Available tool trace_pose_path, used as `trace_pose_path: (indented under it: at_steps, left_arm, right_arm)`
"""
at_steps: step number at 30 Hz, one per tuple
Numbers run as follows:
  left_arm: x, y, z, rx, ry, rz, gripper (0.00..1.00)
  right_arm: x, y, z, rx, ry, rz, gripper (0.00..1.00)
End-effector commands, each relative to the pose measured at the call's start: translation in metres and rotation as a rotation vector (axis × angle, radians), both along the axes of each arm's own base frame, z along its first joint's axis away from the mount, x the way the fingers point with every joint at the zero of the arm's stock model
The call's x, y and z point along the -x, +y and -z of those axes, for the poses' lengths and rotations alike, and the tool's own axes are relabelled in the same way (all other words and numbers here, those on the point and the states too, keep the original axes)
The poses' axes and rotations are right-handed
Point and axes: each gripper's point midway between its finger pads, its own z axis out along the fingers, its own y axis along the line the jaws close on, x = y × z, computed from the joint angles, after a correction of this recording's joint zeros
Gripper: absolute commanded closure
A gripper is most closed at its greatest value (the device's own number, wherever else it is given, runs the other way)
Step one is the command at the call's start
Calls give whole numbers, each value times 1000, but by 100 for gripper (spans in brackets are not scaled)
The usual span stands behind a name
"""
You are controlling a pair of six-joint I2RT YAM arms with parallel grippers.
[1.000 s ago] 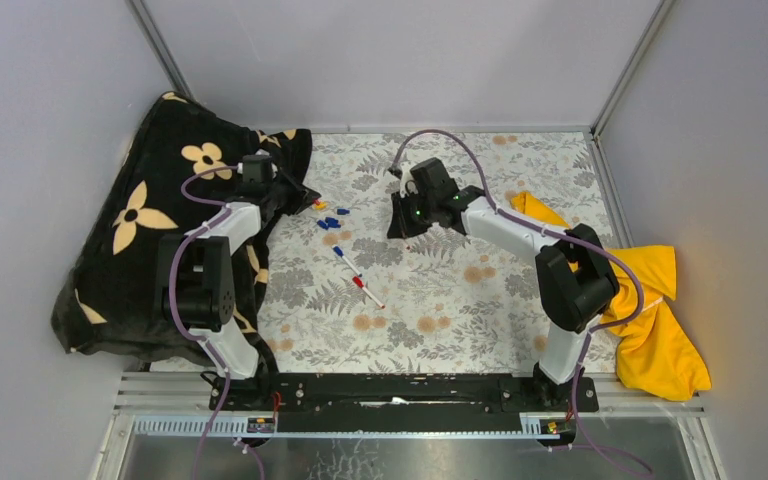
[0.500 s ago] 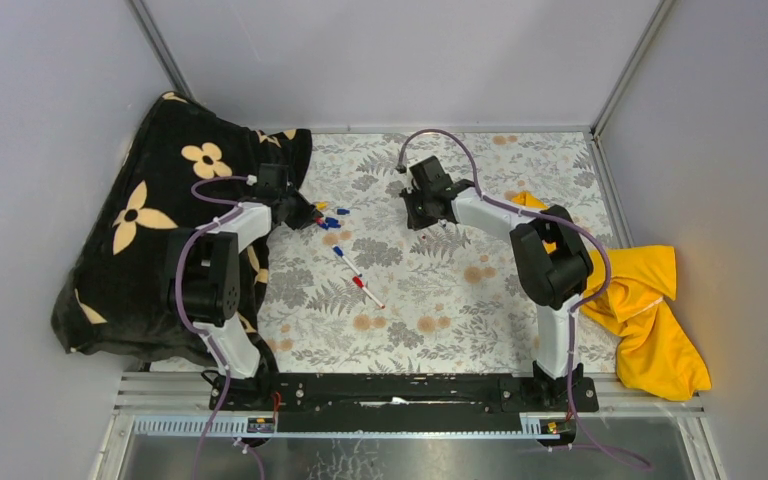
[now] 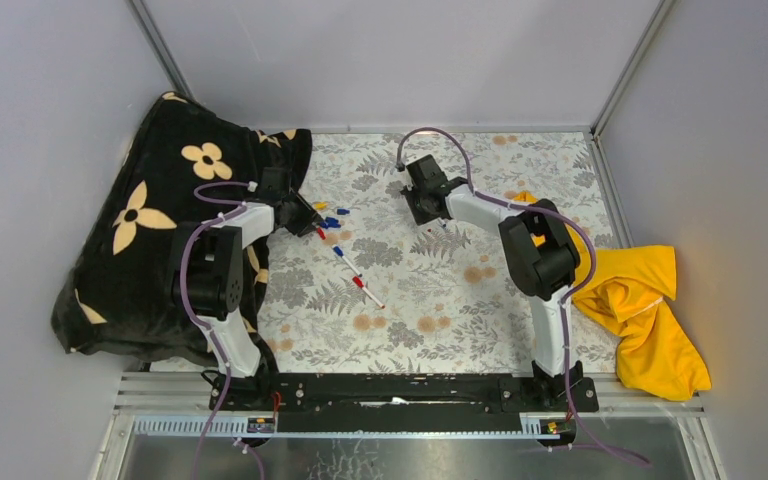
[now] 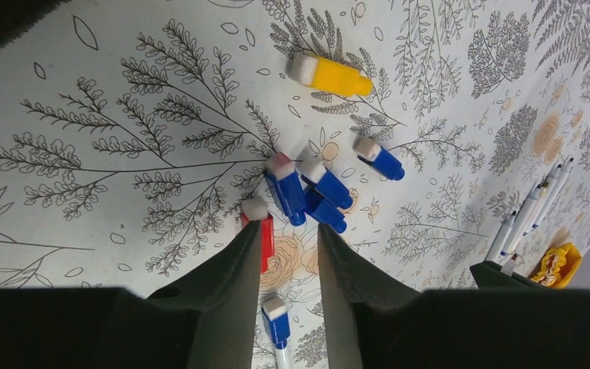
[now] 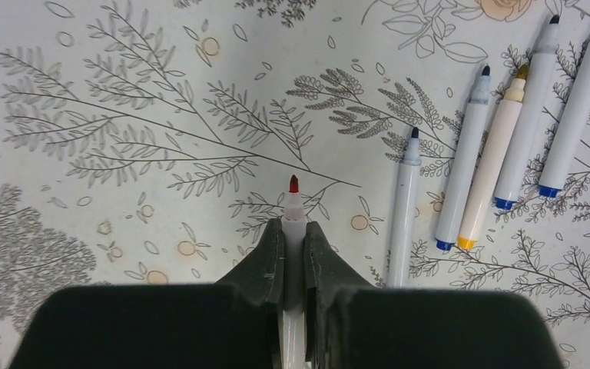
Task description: Open the pen caps
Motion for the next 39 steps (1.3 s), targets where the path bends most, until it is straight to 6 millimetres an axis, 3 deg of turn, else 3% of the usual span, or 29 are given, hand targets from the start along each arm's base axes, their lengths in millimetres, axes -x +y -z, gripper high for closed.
trace_pose_path:
  at_steps: [1, 6, 15, 24, 26, 33, 39]
  left_arm:
    - [-2, 1, 4, -18, -3, -19, 60]
    - [-2, 2, -2, -13, -18, -29, 59]
    - [1, -2, -40, 10, -114, -37, 57]
    - [8, -12, -62, 34, -169, -18, 56]
    - [9, -14, -69, 37, -185, -13, 56]
    - [14, -16, -90, 36, -232, 2, 52]
    - [30, -21, -93, 35, -241, 30, 45]
  right_arm:
    - [-20, -8, -6, 41, -63, 20, 97]
    - [-23, -16, 1, 59, -60, 32, 91]
    - [-25, -28, 14, 96, -60, 48, 72]
    - [-34, -35, 23, 148, -94, 54, 68]
    - [-37, -38, 14, 151, -124, 64, 67]
    - [-41, -35, -54, 98, -246, 65, 62]
    - [-13, -4, -96, 53, -262, -31, 59]
